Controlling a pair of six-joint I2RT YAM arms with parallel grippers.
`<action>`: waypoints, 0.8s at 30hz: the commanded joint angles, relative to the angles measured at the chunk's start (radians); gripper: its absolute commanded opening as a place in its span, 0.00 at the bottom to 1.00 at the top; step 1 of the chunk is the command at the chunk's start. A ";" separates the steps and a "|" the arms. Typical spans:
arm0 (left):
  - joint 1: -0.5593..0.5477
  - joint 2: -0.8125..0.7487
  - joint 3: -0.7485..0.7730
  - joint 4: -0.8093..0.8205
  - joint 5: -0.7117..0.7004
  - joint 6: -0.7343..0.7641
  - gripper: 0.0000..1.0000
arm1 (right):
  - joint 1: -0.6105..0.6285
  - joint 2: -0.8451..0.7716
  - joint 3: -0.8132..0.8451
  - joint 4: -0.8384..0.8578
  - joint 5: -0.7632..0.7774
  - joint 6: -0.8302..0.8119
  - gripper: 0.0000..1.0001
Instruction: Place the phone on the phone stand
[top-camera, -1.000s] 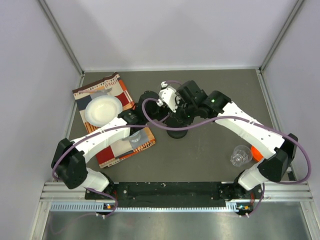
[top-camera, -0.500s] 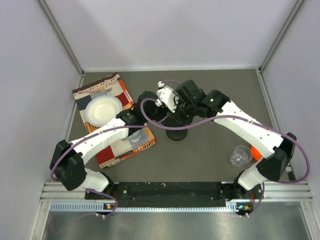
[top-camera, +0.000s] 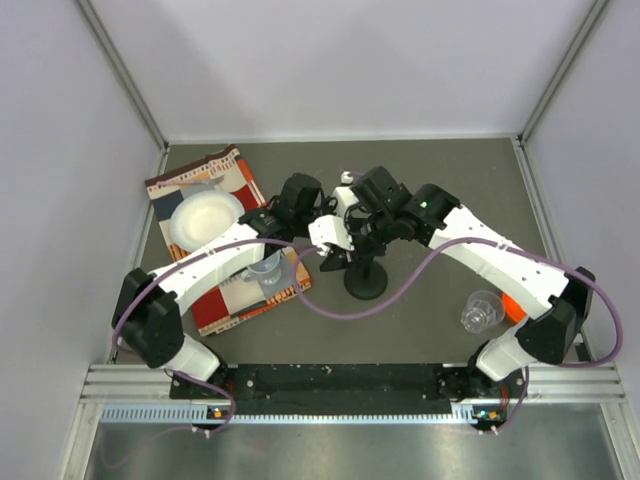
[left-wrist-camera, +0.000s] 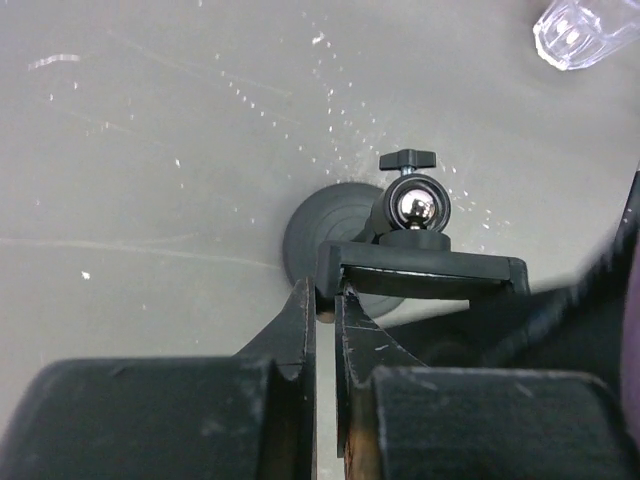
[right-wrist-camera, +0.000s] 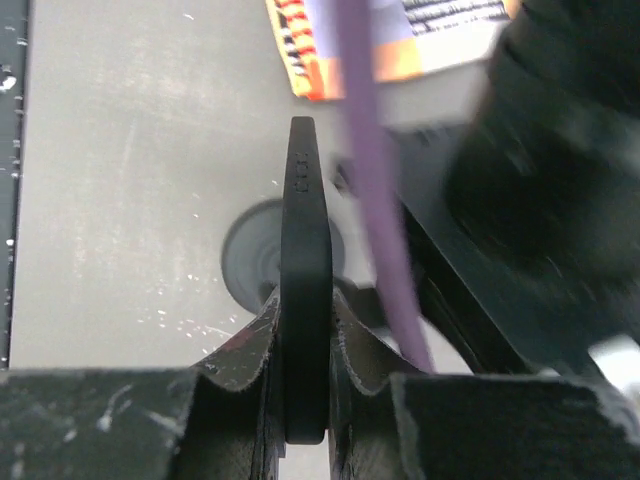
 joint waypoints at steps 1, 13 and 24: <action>0.003 0.083 0.154 -0.030 0.085 0.064 0.00 | 0.067 0.005 0.013 0.016 -0.196 -0.077 0.00; -0.005 0.038 0.113 -0.013 -0.063 0.060 0.00 | 0.070 0.014 0.057 -0.051 -0.049 0.092 0.00; -0.022 0.031 0.085 -0.017 -0.012 0.064 0.00 | 0.051 0.103 0.172 -0.011 0.019 -0.017 0.00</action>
